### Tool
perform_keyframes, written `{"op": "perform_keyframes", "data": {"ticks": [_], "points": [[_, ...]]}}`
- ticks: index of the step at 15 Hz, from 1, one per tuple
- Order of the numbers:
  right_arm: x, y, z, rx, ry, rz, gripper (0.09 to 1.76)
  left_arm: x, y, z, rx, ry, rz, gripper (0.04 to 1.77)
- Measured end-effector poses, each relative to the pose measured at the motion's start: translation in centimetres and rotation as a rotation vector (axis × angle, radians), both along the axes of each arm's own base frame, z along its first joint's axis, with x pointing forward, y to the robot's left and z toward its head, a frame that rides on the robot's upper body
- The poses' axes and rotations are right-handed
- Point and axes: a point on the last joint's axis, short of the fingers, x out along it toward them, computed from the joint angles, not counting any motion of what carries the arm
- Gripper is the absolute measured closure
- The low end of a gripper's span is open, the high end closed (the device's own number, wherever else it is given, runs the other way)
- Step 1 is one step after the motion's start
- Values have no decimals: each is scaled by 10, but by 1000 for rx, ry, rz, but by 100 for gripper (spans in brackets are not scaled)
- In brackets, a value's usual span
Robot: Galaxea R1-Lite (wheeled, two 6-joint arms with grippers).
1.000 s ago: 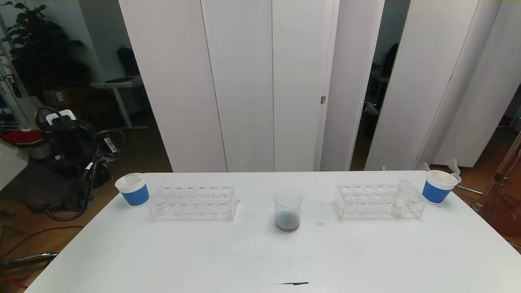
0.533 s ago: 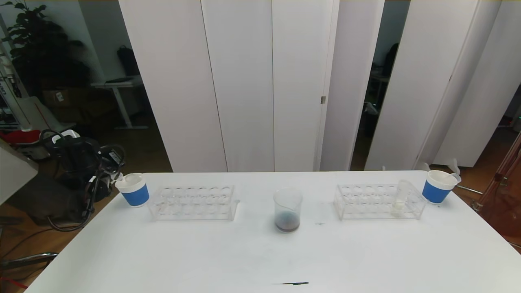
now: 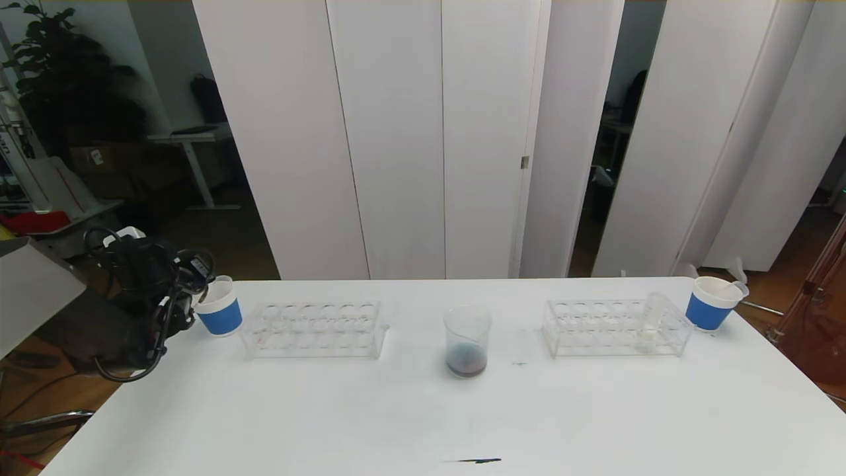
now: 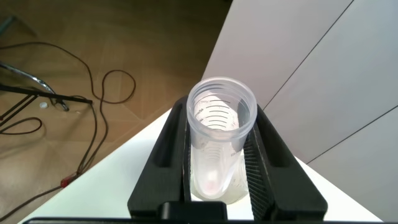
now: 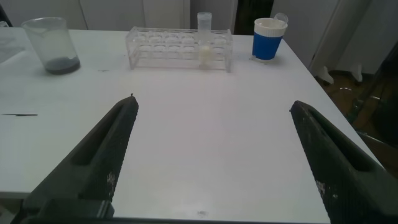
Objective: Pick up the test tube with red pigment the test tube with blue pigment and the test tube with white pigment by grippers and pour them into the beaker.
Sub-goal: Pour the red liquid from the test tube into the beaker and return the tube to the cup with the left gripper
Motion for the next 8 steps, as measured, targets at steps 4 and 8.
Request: {"op": "perform_keyframes", "data": {"ticks": [4, 8], "points": [[0, 0, 0, 0, 0, 0, 10, 9, 2, -13, 44, 26, -6, 123], [0, 0, 0, 0, 0, 0, 10, 14, 3, -27, 114, 34, -13, 123]]}}
